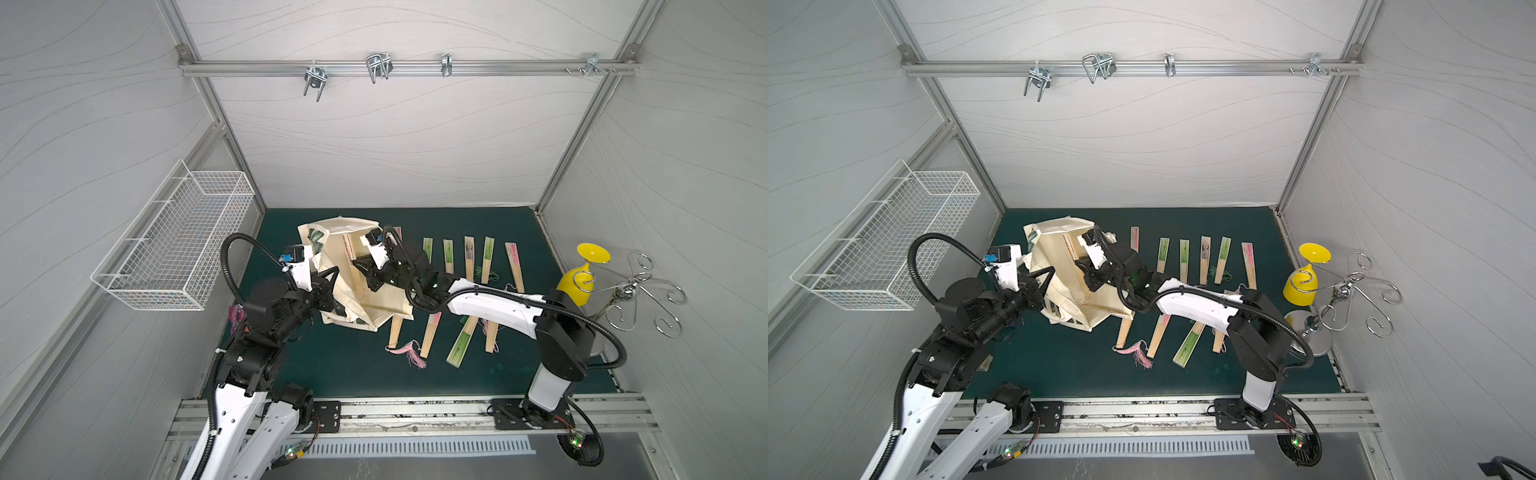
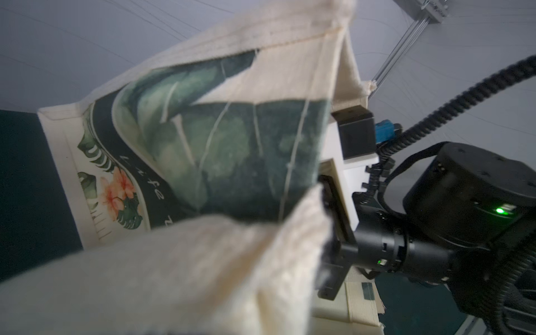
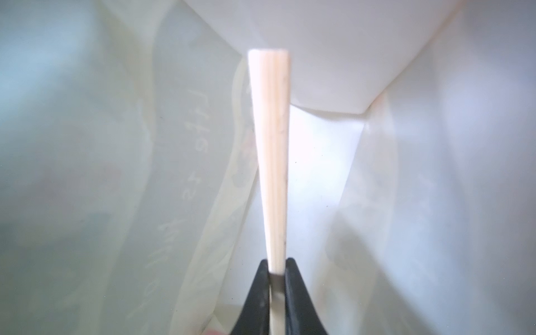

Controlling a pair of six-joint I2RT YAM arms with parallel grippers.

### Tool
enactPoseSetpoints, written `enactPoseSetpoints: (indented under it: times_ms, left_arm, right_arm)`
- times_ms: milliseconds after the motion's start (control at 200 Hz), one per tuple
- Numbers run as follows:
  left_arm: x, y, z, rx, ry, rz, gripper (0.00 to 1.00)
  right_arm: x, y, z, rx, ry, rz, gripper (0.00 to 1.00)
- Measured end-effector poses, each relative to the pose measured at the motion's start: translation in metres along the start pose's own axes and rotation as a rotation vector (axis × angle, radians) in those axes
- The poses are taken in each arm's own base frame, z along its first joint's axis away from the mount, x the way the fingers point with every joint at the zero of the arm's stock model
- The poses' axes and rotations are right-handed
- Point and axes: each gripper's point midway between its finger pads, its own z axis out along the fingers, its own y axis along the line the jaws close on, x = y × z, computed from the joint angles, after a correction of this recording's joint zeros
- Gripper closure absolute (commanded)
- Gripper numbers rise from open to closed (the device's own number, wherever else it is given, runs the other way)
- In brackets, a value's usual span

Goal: Take out the folding fans from the tote bags
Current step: Pick up the folding fan from the canvas bag.

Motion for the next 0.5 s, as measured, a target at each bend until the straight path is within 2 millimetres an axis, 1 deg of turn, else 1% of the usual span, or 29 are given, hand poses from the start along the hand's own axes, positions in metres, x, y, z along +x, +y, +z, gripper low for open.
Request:
enactPoseSetpoints:
  times_ms: [195,500]
  left_arm:
    - [-0.0009,0.0045,-0.0005,-0.027,-0.004,-0.005,1.00]
    - [-0.0025,0.0083,-0.0014,-0.049,-0.014,-0.021,1.00]
  right_arm:
    - [-0.0078,0.0010,-0.0072,0.004,-0.017,-0.013,0.92]
    - [-0.0047,0.0028,-0.0071,0.001,-0.004,-0.019,1.00]
